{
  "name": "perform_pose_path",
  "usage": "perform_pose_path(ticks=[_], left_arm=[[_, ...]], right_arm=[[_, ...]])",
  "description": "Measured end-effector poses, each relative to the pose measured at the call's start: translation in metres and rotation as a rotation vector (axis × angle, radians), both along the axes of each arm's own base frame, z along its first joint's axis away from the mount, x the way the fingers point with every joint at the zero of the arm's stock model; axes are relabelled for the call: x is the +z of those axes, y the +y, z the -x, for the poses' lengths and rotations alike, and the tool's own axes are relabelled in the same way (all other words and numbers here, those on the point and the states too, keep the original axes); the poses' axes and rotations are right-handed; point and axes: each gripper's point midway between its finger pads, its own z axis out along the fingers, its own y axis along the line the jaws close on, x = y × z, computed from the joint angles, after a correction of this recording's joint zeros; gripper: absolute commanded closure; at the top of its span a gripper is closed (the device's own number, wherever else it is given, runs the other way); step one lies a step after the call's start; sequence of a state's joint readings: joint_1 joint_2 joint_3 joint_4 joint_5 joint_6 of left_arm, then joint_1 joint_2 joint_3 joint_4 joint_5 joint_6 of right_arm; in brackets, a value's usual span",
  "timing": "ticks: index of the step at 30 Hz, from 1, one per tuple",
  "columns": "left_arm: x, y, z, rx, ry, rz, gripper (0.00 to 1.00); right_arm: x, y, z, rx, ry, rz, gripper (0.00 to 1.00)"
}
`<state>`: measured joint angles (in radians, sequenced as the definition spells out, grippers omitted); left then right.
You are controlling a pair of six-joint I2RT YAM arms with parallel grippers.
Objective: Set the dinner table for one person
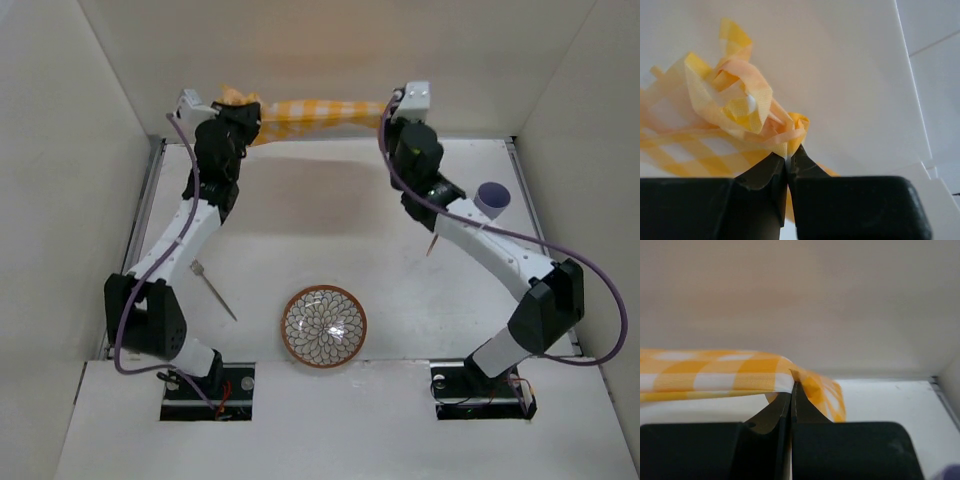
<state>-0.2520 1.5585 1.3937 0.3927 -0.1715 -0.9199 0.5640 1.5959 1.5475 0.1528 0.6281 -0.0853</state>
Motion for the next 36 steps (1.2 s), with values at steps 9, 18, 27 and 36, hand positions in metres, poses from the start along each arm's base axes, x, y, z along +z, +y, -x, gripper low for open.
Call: perform_pose_path(ticks=[9, 18, 27, 36], left_arm=[[-0.278, 0.035, 0.087, 0.069, 0.437, -0.092, 0.89], [-0.283, 0.072, 0.154, 0.159, 0.418, -0.067, 0.58], [-0.242, 0.087, 0.192, 0.206, 0.326, -0.060, 0.58], [-0.330, 0.034, 0.146, 0.080, 0.629, -0.210, 0.61]], right_arm=[[-0.268, 0.016, 0.059, 0.045, 0.388, 0.452, 0.74], [-0.263, 0.005, 0.116, 0.117, 0.413, 0.195, 0.30], [-0.272, 0.016, 0.139, 0.242, 0.565, -0.191, 0.75], [-0.339, 0.014, 0.109, 0.161, 0.739, -0.527, 0.81]])
